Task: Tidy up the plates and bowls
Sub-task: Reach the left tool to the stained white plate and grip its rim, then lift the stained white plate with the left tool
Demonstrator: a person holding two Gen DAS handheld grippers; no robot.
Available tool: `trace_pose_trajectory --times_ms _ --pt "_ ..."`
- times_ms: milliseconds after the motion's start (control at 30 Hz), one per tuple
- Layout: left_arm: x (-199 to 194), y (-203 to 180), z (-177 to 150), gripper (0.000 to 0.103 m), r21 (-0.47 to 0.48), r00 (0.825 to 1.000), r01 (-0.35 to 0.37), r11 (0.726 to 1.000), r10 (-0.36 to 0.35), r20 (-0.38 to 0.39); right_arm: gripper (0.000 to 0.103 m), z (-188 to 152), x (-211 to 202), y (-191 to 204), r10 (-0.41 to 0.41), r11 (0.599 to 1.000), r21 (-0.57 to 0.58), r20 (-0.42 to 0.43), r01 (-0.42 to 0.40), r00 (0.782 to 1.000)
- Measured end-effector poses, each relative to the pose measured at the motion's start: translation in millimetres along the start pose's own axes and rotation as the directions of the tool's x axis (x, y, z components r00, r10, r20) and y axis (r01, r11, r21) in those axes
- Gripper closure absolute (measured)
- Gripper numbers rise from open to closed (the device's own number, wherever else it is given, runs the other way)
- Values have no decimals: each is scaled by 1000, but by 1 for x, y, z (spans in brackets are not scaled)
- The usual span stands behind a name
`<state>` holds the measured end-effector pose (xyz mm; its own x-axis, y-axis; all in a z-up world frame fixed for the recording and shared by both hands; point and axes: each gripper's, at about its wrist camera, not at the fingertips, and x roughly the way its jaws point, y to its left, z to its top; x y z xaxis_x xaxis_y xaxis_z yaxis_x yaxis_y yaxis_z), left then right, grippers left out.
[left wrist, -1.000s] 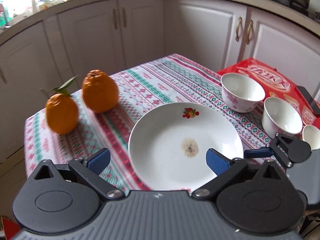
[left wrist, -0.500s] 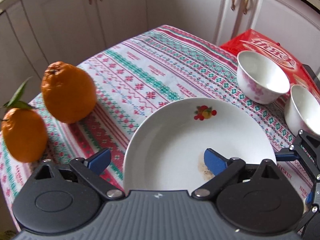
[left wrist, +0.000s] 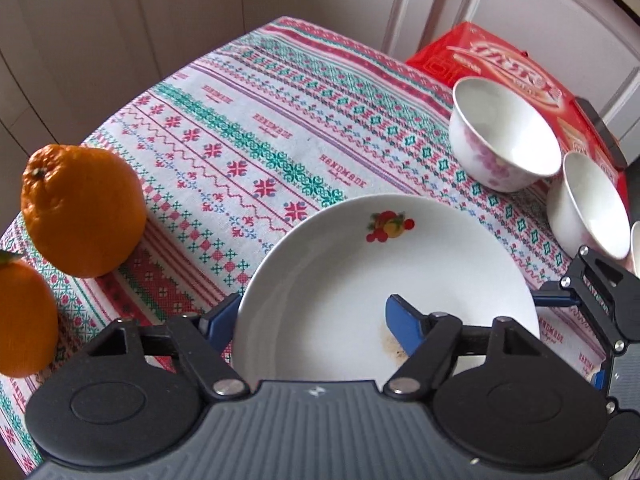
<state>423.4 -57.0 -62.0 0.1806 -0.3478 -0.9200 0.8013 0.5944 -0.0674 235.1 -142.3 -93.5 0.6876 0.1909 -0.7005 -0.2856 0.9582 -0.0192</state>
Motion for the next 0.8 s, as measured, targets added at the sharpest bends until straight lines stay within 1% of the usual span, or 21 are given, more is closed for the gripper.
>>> trace_pose_trajectory --times_ms 133,200,333,600,800 --pt "2 2 2 29 12 1000 8 1000 -8 -18 4 -1 -1 1 -1 1000 -3 8 1 1000" --pt "3 3 3 30 16 1000 13 1000 -12 -26 7 0 -1 1 -1 1000 -5 12 1 1000" --pt "5 4 6 31 21 999 21 1000 -20 -37 11 0 -2 2 13 1000 -8 15 -13 1000" --pt "10 6 9 33 37 997 44 998 -41 -65 14 0 -2 1 25 1000 -2 10 -25 1000" --pt "7 7 6 34 43 996 68 997 -65 -63 15 0 -3 2 27 1000 -2 3 -27 1000"
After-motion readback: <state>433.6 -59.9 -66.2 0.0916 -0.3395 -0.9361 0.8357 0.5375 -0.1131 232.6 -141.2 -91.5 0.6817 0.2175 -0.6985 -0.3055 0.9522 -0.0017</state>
